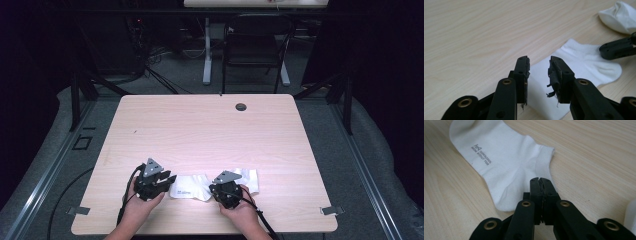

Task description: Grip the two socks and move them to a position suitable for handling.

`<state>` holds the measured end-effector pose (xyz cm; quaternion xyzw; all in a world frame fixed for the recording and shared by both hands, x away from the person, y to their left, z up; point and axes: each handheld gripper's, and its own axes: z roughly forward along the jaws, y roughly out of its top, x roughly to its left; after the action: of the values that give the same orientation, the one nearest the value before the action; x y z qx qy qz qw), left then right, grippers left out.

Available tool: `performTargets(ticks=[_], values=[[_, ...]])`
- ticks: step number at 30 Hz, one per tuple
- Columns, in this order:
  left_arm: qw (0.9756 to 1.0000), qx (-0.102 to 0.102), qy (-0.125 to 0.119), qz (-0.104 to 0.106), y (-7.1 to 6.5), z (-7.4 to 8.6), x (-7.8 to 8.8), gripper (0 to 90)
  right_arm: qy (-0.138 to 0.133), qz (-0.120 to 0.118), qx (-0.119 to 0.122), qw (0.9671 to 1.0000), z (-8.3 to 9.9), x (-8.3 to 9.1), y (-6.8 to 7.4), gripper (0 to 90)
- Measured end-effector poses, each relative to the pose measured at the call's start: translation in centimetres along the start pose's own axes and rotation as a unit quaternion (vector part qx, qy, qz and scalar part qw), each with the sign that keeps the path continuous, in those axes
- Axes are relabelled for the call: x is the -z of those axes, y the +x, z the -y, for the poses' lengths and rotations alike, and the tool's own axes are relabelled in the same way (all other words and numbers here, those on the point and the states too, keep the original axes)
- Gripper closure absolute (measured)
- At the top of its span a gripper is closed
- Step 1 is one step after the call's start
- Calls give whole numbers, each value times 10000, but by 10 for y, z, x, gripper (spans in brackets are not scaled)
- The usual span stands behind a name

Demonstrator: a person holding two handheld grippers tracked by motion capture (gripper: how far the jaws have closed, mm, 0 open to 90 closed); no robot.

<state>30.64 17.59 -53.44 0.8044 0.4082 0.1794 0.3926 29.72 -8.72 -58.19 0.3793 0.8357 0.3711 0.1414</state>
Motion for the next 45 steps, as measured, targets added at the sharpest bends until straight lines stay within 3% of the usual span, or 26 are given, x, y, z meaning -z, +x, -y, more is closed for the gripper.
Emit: performTargets(ticks=[4, 6, 13, 22, 26, 45], values=[[9999, -61, -80, 99, -4, -6, 5, 651, 1, -4, -11, 10000, 0, 0, 0, 890], [9999, -128, 0, 102, -5, -5, 2, 638, -6, -5, -15, 10000, 0, 0, 0, 890], [9987, -86, 498, 53, 7, 17, -9, 614, -40, -12, -18, 10000, 1, 0, -1, 885], [9974, 68, 695, 173, 16, 32, -14, 604, -41, 2, -30, 10000, 1, 0, -1, 880], [9966, -41, 812, 151, 16, 36, -16, 605, -61, -10, -39, 10000, 1, 0, -1, 880], [9966, -27, 811, 154, 12, 43, -10, 604, -50, -20, -58, 10000, 3, 2, 0, 882]])
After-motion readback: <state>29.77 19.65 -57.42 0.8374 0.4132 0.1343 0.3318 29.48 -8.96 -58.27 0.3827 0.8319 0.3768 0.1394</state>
